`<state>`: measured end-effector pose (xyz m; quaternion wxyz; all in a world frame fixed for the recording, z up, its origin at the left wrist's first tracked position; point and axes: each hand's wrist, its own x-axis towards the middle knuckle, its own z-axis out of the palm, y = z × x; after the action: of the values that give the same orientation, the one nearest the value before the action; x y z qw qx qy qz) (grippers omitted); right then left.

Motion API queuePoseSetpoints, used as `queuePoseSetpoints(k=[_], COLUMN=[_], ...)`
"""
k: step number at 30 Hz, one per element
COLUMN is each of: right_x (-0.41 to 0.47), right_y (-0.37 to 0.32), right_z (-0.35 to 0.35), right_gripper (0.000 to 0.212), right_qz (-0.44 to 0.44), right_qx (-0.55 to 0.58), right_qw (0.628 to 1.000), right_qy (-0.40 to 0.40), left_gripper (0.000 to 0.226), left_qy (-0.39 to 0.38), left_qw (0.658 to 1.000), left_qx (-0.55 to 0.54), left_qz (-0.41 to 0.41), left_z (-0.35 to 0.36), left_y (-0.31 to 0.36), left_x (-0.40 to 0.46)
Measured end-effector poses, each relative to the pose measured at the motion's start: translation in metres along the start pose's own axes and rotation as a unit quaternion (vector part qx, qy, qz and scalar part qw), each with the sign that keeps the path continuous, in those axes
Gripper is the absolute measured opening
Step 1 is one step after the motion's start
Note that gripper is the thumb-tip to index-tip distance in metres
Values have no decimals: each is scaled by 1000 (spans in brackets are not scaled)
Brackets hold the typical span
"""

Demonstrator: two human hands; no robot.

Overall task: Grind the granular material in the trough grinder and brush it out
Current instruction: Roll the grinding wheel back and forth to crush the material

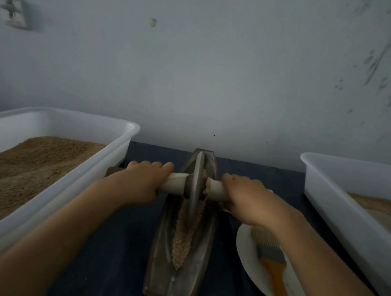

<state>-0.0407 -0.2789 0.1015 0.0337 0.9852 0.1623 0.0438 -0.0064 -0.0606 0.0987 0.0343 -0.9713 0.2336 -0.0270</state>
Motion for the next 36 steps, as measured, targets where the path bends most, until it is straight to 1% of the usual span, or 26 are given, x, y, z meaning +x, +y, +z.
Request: queuePoseSetpoints(k=[2, 5, 7, 9, 11, 13, 15, 17, 20, 22, 25, 28, 31, 34, 36], right_x=[7, 14, 15, 13, 9, 4, -3, -12, -25, -31, -31, -23, -11, 0, 5], right_y=[5, 9, 9, 8, 5, 2, -1, -5, -11, -15, -17, -15, -9, 1, 6], right_z=[12, 21, 22, 20, 16, 8, -1, -13, -28, -34, -34, -27, -15, 0, 10], right_gripper=[27, 28, 28, 28, 27, 24, 22, 22, 26, 26, 23, 21, 23, 26, 26], right_qz=[1, 13, 14, 11, 0, -9, -13, -19, -35, -44, -47, -32, -11, 2, 9], right_qx=[-34, -44, -36, -37, -47, -45, -16, 21, 51, 56, 47, 43, 36, 15, -10], right_qw=[997, 992, 991, 991, 994, 997, 1000, 998, 987, 982, 984, 990, 997, 1000, 999], right_qy=[72, 121, 130, 124, 99, 58, 5, -61, -149, -176, -167, -134, -75, -3, 50], left_gripper=[39, 40, 41, 40, 38, 40, 41, 39, 33, 30, 29, 32, 38, 38, 41], left_qy=[80, 176, 211, 211, 173, 105, 34, -34, -142, -185, -199, -178, -124, -10, 82], left_qw=[996, 981, 974, 976, 984, 994, 999, 999, 987, 979, 975, 979, 990, 1000, 995], left_qx=[31, 73, 76, 57, 32, 17, -1, -28, -55, -61, -73, -87, -68, 9, 50], left_qz=[-19, -32, -33, -22, -11, -3, 13, 30, 53, 66, 66, 48, 23, 4, -10], left_z=[13, 26, 29, 30, 26, 17, 6, -6, -24, -33, -34, -27, -18, -1, 12], left_y=[0, 2, 2, 0, -4, -5, -3, -1, 0, -2, -2, -1, -2, -2, -1], left_x=[10, 20, 22, 20, 16, 8, -1, -12, -29, -36, -36, -27, -13, 4, 14])
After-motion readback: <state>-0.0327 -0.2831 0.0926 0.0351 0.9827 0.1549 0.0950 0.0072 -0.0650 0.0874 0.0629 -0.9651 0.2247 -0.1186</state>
